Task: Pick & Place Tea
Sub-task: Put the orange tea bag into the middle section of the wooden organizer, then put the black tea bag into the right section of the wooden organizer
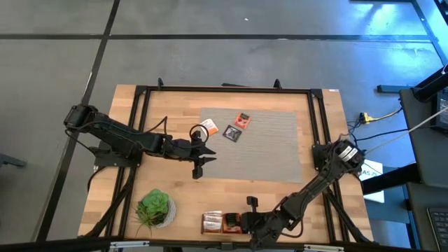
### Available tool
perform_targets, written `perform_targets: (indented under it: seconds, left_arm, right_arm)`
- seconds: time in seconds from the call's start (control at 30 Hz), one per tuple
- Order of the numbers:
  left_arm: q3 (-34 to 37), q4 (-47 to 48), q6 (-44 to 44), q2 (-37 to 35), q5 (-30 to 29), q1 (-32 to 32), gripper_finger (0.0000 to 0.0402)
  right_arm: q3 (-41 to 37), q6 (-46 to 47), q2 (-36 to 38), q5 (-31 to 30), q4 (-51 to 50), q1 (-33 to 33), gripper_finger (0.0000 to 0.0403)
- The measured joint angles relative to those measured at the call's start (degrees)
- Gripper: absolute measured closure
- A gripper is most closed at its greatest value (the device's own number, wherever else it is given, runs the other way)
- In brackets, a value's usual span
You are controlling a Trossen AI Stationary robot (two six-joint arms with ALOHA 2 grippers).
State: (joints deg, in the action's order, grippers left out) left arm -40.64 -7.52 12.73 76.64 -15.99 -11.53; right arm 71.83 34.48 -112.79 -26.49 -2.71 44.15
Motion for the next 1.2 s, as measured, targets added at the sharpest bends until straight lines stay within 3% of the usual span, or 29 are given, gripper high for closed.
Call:
perform_targets:
  seconds: [0.4,0.73,0.97,1.2]
  left_arm:
    - [0.00,0.01,0.00,0.00,-0.02,0.00,0.0303]
    - [0.00,0.01,0.00,0.00,-0.02,0.00,0.0305]
    - [0.00,-0.40,0.00,0.00,-0.54,0.00,0.0306]
    - [0.00,-1.64,0.15,0.00,-0.52,0.00,0.0304]
  right_arm:
    - [-0.04,-0.60,-1.56,1.06,1.74,-0.04,0.0387]
    - [-0.06,-2.22,-0.43,-1.16,1.42,-0.04,0.0267]
    - [-0.09,-12.55,7.46,0.70,-4.17,-0.04,0.0227]
    - [-0.09,-13.84,17.10,0.85,-16.25,-2.97,0.0222]
